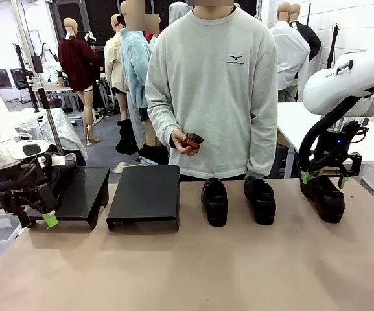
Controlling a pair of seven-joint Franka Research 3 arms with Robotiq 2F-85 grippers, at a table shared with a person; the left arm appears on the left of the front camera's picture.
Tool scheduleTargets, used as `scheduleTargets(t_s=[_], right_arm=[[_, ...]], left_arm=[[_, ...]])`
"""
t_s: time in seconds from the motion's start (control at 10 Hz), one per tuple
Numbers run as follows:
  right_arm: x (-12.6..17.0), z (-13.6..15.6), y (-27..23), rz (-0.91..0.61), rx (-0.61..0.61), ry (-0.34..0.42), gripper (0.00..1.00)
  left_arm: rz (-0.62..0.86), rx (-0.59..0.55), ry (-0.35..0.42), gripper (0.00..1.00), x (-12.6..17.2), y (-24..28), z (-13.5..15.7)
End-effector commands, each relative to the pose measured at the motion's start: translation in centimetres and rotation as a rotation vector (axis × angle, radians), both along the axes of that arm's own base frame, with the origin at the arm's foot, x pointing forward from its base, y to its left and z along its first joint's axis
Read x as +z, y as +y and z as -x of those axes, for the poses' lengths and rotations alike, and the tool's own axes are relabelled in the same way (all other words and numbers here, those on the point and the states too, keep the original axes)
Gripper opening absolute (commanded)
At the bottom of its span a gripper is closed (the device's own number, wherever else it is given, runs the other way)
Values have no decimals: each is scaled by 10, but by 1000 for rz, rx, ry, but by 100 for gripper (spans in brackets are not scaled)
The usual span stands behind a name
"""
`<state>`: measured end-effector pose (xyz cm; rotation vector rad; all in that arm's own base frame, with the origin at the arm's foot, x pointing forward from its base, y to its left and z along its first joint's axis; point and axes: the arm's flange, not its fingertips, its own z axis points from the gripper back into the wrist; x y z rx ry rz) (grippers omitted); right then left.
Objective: Organize the shoes by placing them on the stand.
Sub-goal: Pick up one Shoe and place it in the middle of the table.
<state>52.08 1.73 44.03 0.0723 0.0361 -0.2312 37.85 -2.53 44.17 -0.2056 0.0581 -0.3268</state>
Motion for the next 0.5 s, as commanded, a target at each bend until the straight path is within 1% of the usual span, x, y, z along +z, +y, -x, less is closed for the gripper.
scheduleTargets(t_s=[0.0,0.2,0.4], right_arm=[[-6,-20,2,20,21,4,100],[-25,-52,-4,38,-7,-16,100],[-37,-73,-10,26,-1,-23,100]], left_arm=[[9,5,-18,100,-2,1,1],[9,5,-18,100,-2,1,1],[9,5,-18,100,-2,1,1]])
